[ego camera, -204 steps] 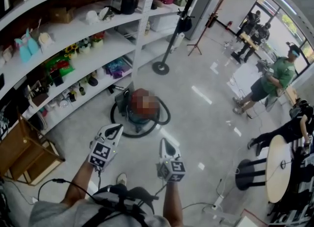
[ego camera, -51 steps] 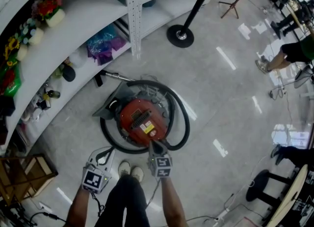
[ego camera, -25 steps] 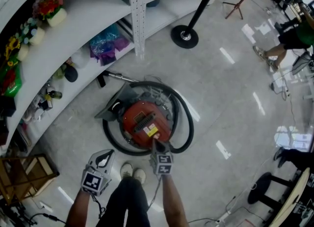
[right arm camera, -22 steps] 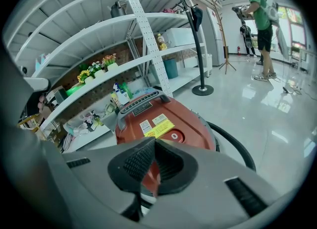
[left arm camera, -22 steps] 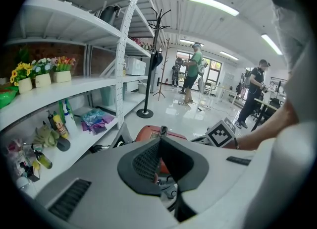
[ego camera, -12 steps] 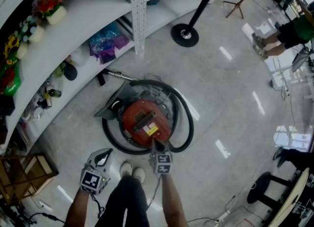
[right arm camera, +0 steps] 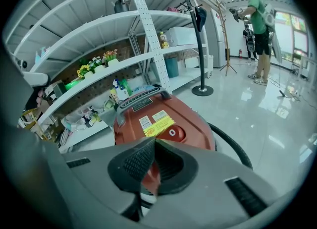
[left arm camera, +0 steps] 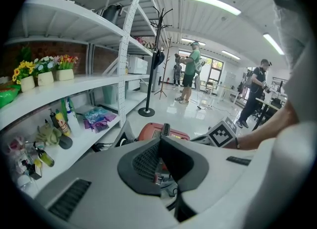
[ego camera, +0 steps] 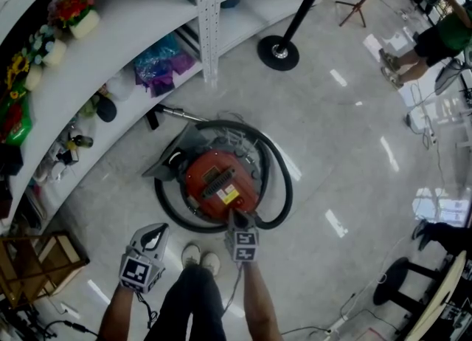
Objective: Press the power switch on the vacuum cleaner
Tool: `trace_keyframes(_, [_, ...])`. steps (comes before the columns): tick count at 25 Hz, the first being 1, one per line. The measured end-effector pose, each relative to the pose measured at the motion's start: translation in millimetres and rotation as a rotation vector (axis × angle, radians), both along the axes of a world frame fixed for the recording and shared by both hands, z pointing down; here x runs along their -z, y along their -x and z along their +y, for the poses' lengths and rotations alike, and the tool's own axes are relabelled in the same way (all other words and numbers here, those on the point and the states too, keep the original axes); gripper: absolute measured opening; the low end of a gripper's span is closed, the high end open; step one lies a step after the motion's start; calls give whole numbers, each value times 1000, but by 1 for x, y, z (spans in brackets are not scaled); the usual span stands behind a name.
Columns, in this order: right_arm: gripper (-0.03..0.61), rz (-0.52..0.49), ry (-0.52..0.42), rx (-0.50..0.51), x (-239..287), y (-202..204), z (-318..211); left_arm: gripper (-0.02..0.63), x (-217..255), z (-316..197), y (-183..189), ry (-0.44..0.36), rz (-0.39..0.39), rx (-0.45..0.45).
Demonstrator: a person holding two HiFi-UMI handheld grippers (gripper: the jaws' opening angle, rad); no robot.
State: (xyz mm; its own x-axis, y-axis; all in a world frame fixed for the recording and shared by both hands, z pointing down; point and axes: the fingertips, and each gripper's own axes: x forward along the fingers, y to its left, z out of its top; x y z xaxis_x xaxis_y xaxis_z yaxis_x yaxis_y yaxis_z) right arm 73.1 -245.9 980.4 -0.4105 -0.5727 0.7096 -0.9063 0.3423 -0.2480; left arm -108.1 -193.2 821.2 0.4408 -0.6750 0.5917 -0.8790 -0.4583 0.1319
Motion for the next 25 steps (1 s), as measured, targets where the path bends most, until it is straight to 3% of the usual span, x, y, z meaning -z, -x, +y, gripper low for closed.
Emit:
trace_keyframes(12, [12,-37,-12,-18,5,1,-3,6,7,3,-5,-20,-5,-12])
trace_keyframes(25, [12,-56,-66,-46,57,-9,-2,6,29,4,-12,-44,5,-11])
